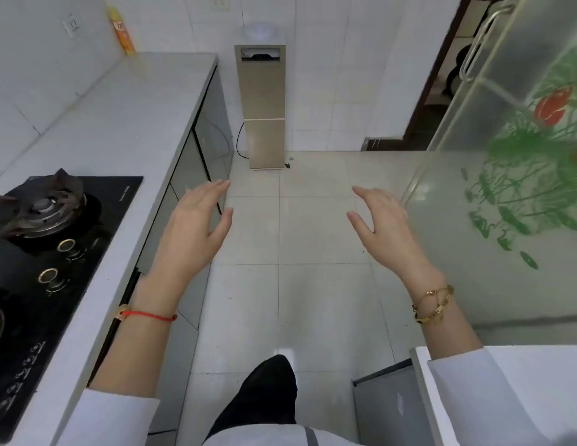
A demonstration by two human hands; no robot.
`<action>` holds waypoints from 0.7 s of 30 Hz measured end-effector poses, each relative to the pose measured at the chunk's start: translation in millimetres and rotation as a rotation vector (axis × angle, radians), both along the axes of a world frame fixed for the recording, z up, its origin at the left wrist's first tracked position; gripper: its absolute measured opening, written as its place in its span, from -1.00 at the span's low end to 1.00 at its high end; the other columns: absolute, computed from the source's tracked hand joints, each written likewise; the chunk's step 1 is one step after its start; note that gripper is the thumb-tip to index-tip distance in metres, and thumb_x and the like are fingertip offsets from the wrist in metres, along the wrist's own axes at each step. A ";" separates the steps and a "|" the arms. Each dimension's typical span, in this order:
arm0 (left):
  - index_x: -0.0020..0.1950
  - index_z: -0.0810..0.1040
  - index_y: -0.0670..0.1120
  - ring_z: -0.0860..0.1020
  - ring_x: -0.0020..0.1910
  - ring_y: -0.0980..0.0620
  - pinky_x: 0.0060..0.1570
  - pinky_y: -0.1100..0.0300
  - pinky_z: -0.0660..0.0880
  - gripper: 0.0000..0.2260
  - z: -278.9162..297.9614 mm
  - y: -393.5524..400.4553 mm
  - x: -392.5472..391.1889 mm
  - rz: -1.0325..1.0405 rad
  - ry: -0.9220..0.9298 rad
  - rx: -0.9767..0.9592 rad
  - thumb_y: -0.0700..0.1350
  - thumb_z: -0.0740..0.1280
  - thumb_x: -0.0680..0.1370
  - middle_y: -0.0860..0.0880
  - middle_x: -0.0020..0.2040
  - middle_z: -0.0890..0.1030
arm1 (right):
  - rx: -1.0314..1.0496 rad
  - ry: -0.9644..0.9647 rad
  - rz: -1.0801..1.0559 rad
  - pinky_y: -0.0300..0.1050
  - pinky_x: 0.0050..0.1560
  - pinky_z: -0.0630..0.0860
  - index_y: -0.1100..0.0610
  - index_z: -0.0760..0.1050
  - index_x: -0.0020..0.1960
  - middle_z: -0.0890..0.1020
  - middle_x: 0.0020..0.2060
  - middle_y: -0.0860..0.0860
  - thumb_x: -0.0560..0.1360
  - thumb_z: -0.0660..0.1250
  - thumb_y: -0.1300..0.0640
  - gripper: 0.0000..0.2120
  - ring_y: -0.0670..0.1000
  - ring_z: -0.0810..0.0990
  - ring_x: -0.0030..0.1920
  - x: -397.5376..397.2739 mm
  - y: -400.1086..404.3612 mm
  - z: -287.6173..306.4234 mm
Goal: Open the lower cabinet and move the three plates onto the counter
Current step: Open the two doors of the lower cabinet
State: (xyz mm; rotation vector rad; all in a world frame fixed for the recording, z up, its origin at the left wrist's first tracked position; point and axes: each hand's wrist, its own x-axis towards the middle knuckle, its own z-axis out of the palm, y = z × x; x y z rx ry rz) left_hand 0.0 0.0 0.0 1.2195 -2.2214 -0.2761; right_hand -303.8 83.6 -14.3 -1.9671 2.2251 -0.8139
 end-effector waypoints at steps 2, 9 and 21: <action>0.43 0.39 -0.13 0.36 0.42 -0.03 0.44 -0.08 0.26 -0.62 -3.6 -11.0 -7.0 0.001 -0.003 -0.006 -0.11 0.23 0.61 -0.08 0.40 0.45 | -0.001 -0.008 -0.008 -0.04 0.43 0.19 0.12 0.33 0.44 0.47 0.32 0.05 0.61 0.20 0.01 -0.57 0.07 0.33 0.39 -7.0 -9.4 -2.6; 0.44 0.38 -0.13 0.36 0.43 -0.04 0.46 -0.03 0.23 -0.62 -29.8 -81.8 -49.6 0.003 -0.039 0.037 -0.11 0.23 0.62 -0.06 0.40 0.45 | 0.064 -0.006 -0.048 -0.02 0.44 0.18 0.11 0.31 0.45 0.46 0.34 0.04 0.61 0.19 0.00 -0.55 0.08 0.32 0.41 -49.9 -76.0 -26.2; 0.44 0.37 -0.10 0.37 0.41 0.00 0.42 -0.08 0.29 -0.62 -24.1 -275.1 -151.7 -0.031 -0.023 0.053 -0.10 0.23 0.62 -0.04 0.39 0.46 | 0.070 -0.032 -0.075 0.09 0.42 0.28 0.10 0.31 0.44 0.47 0.32 0.03 0.61 0.18 -0.01 -0.56 0.07 0.33 0.40 -148.3 -257.2 -12.2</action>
